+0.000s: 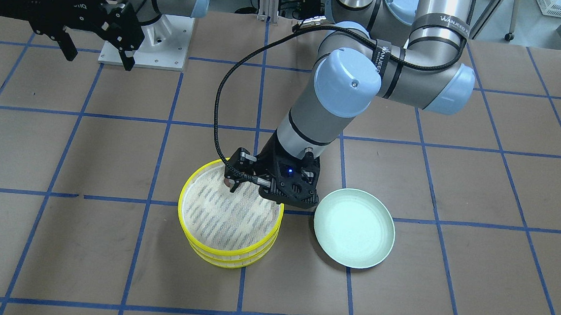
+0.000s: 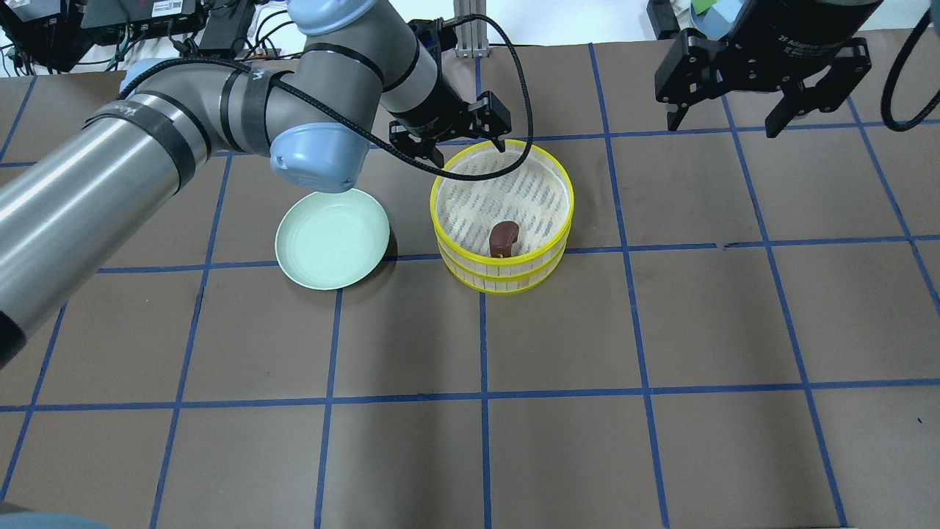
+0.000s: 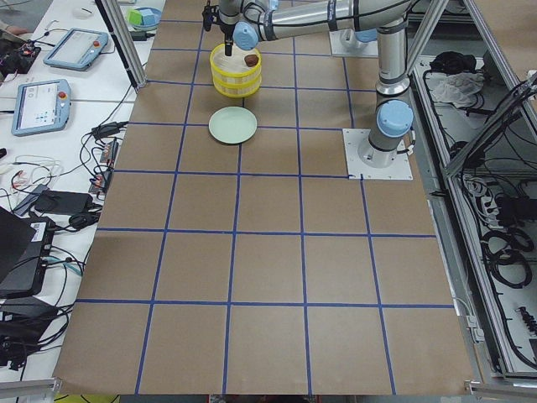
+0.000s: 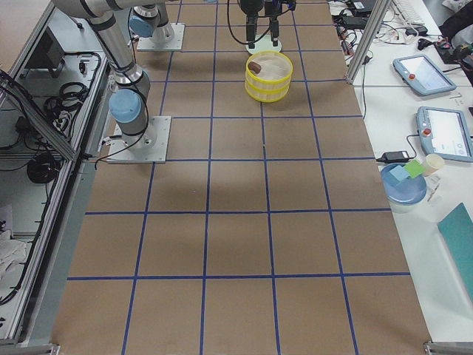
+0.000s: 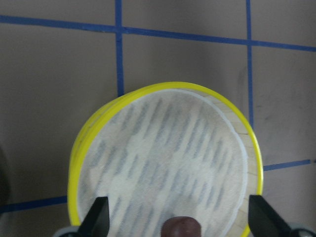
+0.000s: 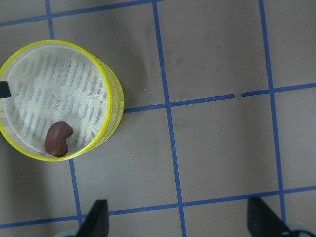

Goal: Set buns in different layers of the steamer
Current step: 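Lower the red bun into the top tier and open left gripper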

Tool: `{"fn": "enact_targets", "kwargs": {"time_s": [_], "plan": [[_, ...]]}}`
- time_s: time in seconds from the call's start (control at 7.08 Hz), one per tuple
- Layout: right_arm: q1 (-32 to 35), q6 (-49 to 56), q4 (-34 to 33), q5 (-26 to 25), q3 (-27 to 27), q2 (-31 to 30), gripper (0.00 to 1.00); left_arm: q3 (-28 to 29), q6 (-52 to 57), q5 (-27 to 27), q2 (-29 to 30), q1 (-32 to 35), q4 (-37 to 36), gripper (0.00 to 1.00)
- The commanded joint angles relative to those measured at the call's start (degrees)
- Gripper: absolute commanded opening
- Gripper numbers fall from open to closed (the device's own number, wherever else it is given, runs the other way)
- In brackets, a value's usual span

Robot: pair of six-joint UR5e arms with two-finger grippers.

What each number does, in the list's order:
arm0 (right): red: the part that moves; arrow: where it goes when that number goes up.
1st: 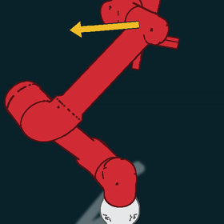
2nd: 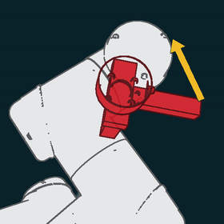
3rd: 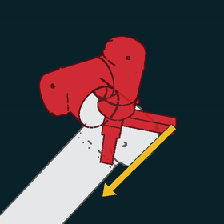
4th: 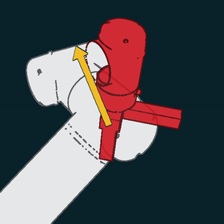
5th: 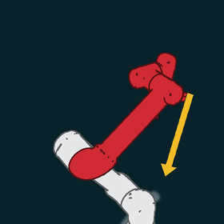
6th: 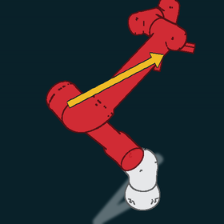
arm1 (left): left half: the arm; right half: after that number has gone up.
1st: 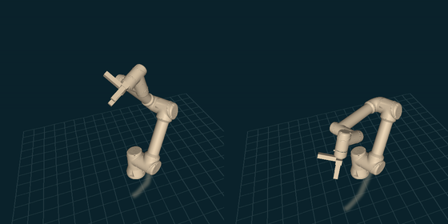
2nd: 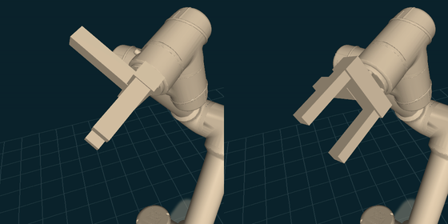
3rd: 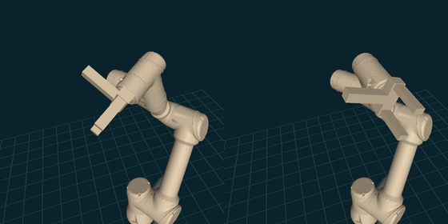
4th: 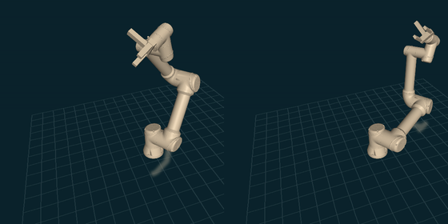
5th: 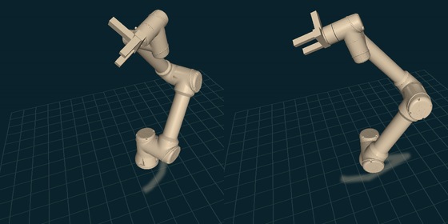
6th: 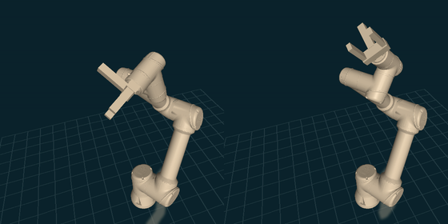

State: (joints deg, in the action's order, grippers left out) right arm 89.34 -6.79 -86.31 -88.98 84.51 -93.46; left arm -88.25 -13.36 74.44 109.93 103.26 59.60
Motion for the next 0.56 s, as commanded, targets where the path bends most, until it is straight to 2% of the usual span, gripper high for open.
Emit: {"fn": "enact_targets", "kwargs": {"time_s": [0.0,0.14,0.28,0.42], "plan": [[0.0,-0.2,-0.1,0.1,0.0,-0.7,1.0,0.5,3.6,4.3,-3.7,-4.1,5.9,1.0],[0.0,-0.1,-0.3,-0.1,0.0,-0.9,1.0,0.6,5.7,4.4,-6.1,-7.5,10.1,1.0],[0.1,-0.1,-0.5,-0.1,0.0,-1.0,1.0,0.6,8.8,11.2,-8.7,-8.7,13.1,1.0],[0.2,0.0,-0.9,-0.2,0.0,-1.0,1.0,0.7,9.2,14.3,-11.1,-9.5,16.4,1.0]]}}
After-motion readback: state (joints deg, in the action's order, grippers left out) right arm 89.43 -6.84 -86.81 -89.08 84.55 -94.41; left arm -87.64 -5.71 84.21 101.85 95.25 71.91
